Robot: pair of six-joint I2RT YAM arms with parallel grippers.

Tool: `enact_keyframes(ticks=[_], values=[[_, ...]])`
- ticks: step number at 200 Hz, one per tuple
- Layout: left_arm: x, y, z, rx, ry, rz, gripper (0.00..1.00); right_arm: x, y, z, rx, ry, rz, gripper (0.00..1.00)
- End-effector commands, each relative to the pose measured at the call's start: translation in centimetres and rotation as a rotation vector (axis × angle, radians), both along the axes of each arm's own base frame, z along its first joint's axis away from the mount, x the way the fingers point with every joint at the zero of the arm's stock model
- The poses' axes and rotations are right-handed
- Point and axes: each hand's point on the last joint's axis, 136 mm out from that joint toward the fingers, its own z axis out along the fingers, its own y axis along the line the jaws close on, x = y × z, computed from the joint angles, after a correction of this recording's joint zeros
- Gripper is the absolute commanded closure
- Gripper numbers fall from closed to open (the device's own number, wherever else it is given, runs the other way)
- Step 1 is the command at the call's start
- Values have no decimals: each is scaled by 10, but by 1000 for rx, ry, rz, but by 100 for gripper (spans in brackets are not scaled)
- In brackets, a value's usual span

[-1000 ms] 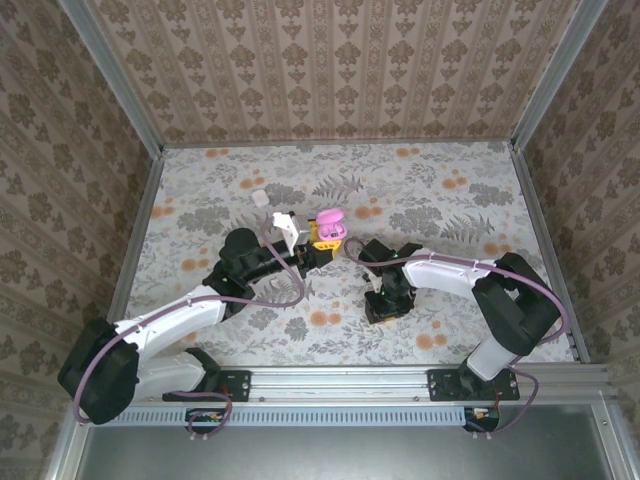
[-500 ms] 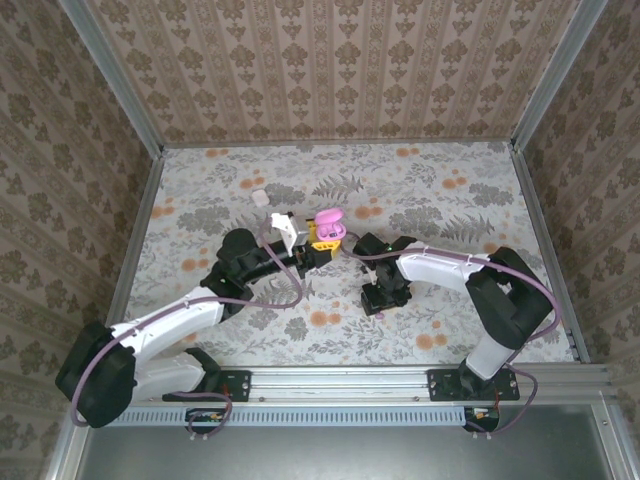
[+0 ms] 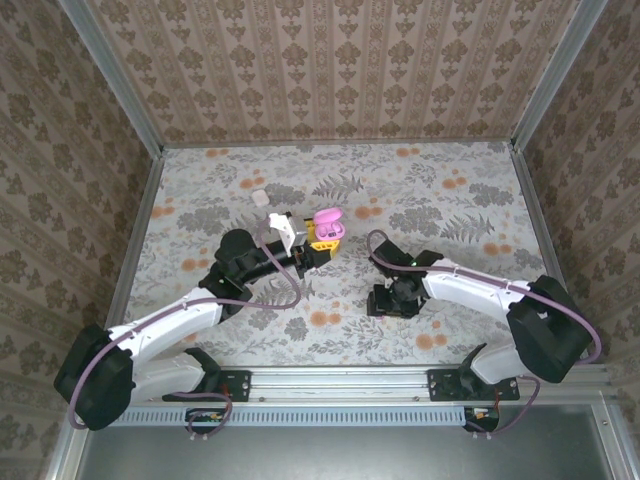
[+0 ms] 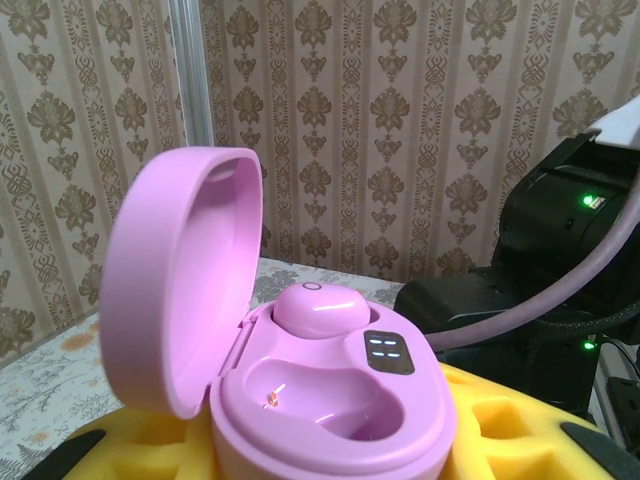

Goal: Insert wireless bluetooth earbuds into charging case

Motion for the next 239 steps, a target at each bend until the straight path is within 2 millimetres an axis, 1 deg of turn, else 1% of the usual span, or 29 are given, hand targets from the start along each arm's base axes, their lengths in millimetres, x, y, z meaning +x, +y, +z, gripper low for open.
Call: enact_keyframes(ticks=[1, 53, 90, 127, 163, 192, 239], values=[[1, 2, 19, -26, -56, 1, 65, -10, 8, -1, 68, 55, -56, 51], [1, 2, 20, -28, -58, 3, 65, -13, 21, -2, 132, 81, -53, 55], [2, 2, 20, -28, -59, 4, 65, -11, 24, -8, 130, 95, -55, 55], [3, 2, 19, -21, -57, 7, 65, -12, 18, -13, 95, 99, -54, 56], [4, 2, 17, -20, -52, 8, 65, -9, 12, -18, 45, 89, -49, 56], [5, 2, 18, -19, -55, 13, 65, -1, 10, -18, 14, 61, -41, 56], [5, 2, 18, -20, -53, 11, 65, 14, 18, -16, 13, 28, -8, 56]])
